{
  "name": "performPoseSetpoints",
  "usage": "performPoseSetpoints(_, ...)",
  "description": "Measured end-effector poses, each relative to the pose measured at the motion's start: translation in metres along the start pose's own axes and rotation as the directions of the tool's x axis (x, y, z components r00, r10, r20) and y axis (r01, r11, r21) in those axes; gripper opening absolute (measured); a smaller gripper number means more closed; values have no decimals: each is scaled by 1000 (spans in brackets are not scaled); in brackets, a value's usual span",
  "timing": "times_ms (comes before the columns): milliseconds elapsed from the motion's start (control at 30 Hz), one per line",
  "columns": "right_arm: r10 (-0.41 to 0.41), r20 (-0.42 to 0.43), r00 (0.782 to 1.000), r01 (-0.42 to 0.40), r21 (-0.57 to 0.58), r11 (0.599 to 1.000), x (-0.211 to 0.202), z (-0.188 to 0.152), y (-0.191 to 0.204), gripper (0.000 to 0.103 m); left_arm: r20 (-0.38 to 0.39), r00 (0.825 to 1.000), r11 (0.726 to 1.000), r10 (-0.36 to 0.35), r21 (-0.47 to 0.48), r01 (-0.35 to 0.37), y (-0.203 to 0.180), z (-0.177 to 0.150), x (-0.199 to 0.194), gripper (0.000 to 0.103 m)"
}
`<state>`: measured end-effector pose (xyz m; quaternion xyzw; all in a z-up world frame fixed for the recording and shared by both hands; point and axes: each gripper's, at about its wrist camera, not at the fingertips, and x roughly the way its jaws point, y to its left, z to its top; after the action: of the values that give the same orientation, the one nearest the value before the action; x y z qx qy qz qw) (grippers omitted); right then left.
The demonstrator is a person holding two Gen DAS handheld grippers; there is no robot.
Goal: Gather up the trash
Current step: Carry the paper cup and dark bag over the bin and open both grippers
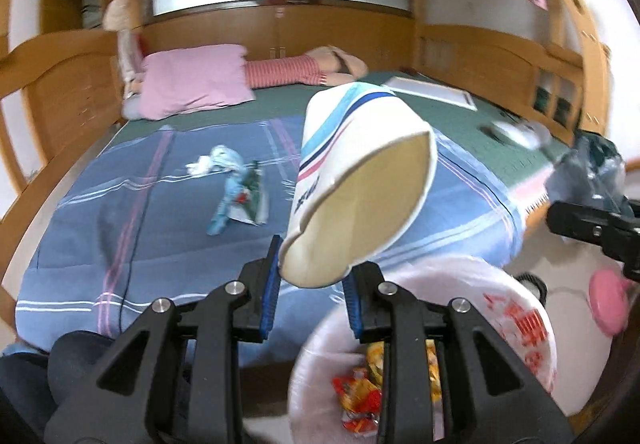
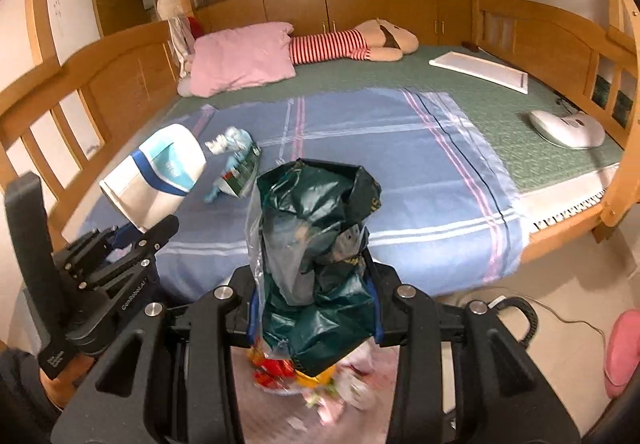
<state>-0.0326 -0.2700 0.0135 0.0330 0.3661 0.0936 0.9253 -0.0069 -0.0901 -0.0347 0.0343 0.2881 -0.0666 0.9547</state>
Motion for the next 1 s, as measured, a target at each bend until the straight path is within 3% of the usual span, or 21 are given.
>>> performPoseSetpoints(100, 16, -65, 998, -16, 3, 1000, 4, -15, -8, 46, 0, 1000, 999, -15, 41, 15, -17, -5, -5, 29)
performPoseSetpoints(233, -1, -62, 998, 1, 4, 1000, 2, -24, -13, 72, -2, 1000, 998, -20, 59, 20, -26, -7, -8, 29)
performPoseSetpoints(533, 12, 65, 998, -27, 238, 971, -15, -14, -52, 75, -74, 995, 995, -64, 67, 69, -26, -13, 6, 31)
performPoseSetpoints(633, 23, 96, 995, -51, 298, 953, -19, -14, -62, 75, -123, 986, 989, -111, 87, 122, -36, -21, 12, 36)
performPoseSetpoints(700, 25, 101, 995, -56, 316, 947, -19, -12, -65, 75, -138, 984, 986, -110, 112, 126, -43, -27, 13, 50)
performPoseSetpoints(733, 21, 100, 995, -52, 319, 946, -19, -12, -65, 75, -137, 985, 985, -109, 115, 125, -43, -28, 13, 64)
performPoseSetpoints(767, 18, 98, 995, -48, 319, 947, -18, -12, -64, 75, -130, 986, 986, -107, 117, 122, -44, -29, 12, 71)
performPoseSetpoints(1000, 34, 78, 996, -58, 334, 941, -8, -11, -64, 75, -126, 988, 990, -93, 98, 105, -41, -26, 13, 78)
